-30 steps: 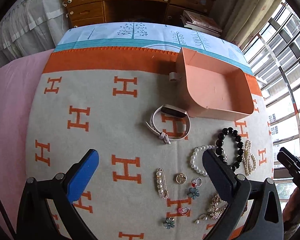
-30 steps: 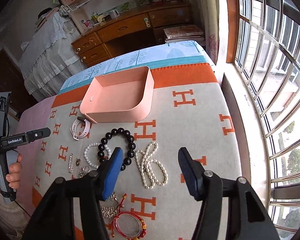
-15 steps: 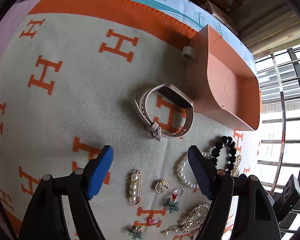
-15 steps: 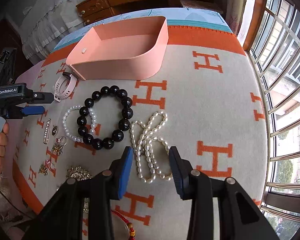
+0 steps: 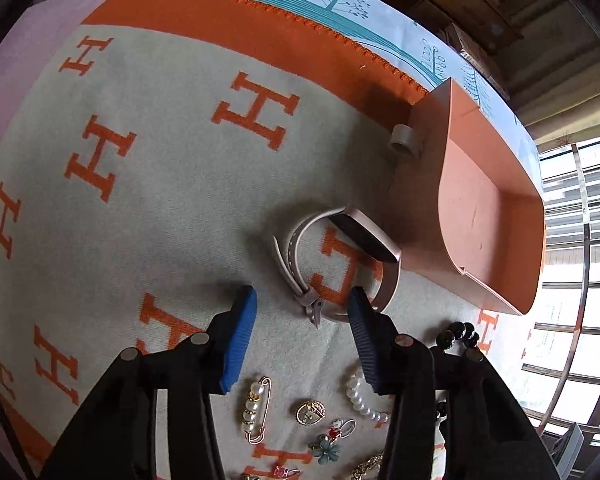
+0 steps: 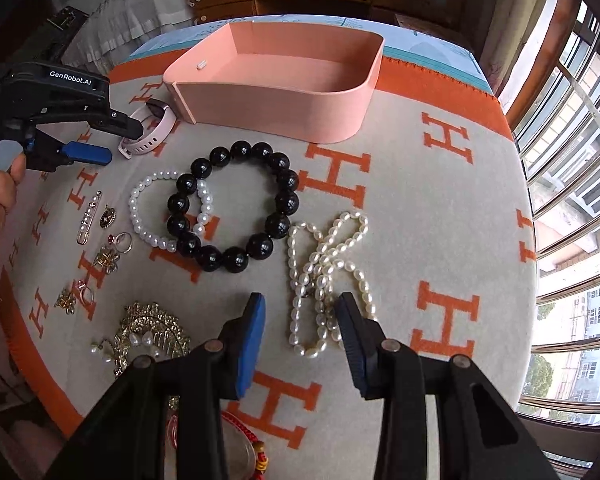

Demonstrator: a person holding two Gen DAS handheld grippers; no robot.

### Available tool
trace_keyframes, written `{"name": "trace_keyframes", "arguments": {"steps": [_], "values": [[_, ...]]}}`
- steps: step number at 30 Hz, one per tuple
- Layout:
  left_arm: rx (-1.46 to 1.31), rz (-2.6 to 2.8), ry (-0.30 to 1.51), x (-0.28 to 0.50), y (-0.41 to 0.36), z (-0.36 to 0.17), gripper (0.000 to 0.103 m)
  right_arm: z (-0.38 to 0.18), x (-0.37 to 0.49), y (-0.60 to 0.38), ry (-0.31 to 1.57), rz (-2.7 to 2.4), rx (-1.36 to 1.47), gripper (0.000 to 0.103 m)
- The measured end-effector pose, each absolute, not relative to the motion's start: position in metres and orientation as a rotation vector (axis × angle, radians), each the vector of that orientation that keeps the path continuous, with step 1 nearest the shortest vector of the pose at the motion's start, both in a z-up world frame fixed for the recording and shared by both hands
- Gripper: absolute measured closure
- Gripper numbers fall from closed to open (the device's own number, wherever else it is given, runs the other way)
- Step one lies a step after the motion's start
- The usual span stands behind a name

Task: Organize jewelry
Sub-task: 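Grasp the white smartwatch with the left tool while the right tool grasps the pearl necklace, then lower the watch into the pink tray with the left tool while the right tool drops the necklace in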

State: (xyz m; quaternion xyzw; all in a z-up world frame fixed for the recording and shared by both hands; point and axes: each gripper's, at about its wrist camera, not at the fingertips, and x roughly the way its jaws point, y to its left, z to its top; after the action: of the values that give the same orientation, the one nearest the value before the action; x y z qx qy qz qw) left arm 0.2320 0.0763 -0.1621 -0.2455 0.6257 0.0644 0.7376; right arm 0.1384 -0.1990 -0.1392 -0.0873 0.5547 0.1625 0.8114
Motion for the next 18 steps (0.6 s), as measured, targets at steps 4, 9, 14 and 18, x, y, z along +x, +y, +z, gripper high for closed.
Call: {"name": "trace_keyframes", "arguments": {"steps": [4, 9, 14, 18], "values": [[-0.492, 0.144, 1.359, 0.240, 0.073, -0.160, 0.095, -0.140, 0.143, -0.199, 1.160, 0.334, -0.194, 0.076], [-0.435, 0.115, 1.328, 0.237, 0.072, -0.152, 0.096, -0.138, 0.151, -0.220, 1.182, 0.364, -0.056, 0.098], [-0.350, 0.069, 1.237, 0.224, 0.069, -0.111, 0.096, -0.109, 0.149, -0.238, 1.129, 0.373, 0.043, 0.098], [-0.277, 0.018, 1.168, 0.218, 0.061, -0.070, 0.096, -0.067, 0.147, -0.242, 1.039, 0.389, 0.081, 0.098]]}}
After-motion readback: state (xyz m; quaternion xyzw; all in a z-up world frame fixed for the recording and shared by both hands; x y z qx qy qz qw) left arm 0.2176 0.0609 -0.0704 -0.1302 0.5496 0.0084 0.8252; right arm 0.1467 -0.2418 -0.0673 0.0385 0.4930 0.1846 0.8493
